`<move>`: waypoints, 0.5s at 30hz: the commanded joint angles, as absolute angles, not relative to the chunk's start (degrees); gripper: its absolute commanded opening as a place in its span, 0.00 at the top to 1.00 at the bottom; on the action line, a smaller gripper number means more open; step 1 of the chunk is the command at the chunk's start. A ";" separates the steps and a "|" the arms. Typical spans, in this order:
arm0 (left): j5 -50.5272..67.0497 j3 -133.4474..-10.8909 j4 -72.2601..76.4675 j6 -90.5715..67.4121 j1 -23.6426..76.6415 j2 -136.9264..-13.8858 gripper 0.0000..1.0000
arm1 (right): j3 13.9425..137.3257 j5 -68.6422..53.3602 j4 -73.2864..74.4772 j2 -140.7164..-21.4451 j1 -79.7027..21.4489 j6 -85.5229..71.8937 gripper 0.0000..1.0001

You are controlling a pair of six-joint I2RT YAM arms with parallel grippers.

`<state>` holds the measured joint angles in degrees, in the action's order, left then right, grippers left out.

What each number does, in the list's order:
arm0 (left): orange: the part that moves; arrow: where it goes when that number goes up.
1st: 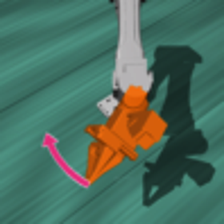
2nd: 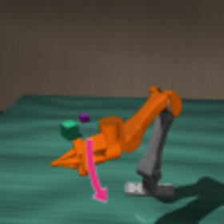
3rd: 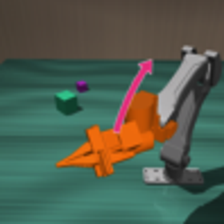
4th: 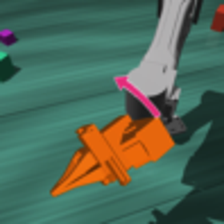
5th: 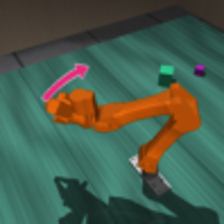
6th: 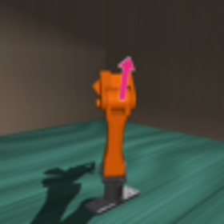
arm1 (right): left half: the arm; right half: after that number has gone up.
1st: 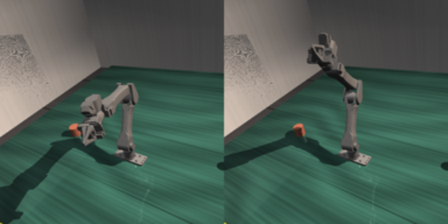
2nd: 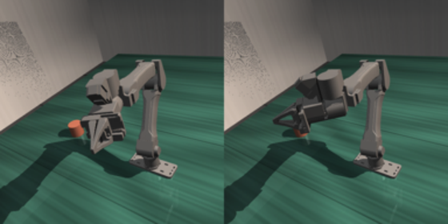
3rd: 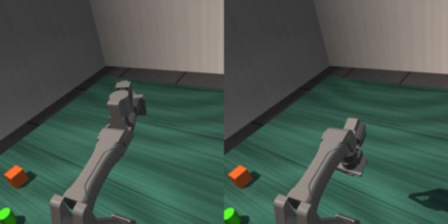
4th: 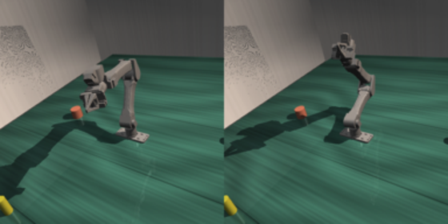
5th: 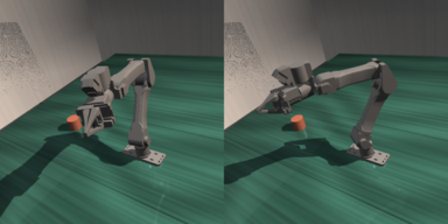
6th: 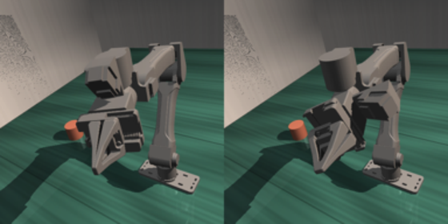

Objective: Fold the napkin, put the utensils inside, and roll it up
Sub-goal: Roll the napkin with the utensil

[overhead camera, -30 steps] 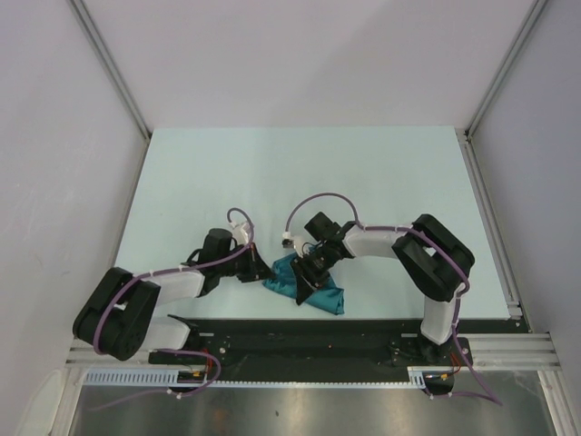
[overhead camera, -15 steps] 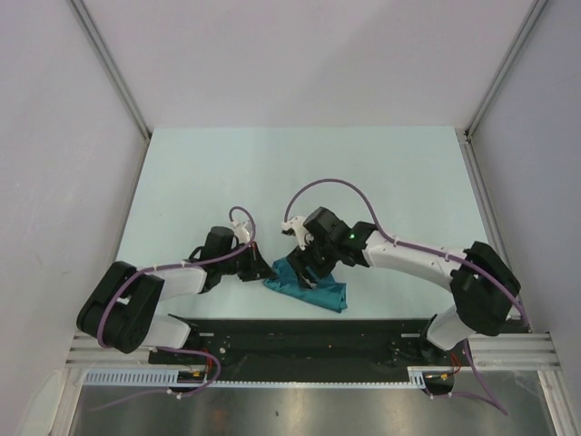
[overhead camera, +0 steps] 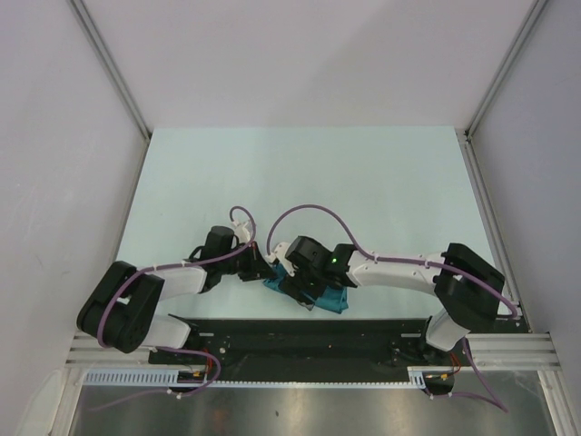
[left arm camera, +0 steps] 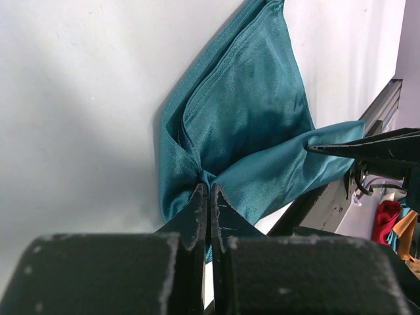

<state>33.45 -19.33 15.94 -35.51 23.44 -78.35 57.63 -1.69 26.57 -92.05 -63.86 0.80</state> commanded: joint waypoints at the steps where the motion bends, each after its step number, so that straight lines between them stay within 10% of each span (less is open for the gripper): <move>1: 34.63 -20.39 13.97 -33.84 23.38 -79.01 1.00 | 57.04 2.90 23.47 -90.97 -64.86 2.11 0.25; 15: 35.24 -20.48 14.15 -34.01 23.38 -79.45 1.00 | 54.76 4.83 22.32 -93.07 -65.30 2.81 0.24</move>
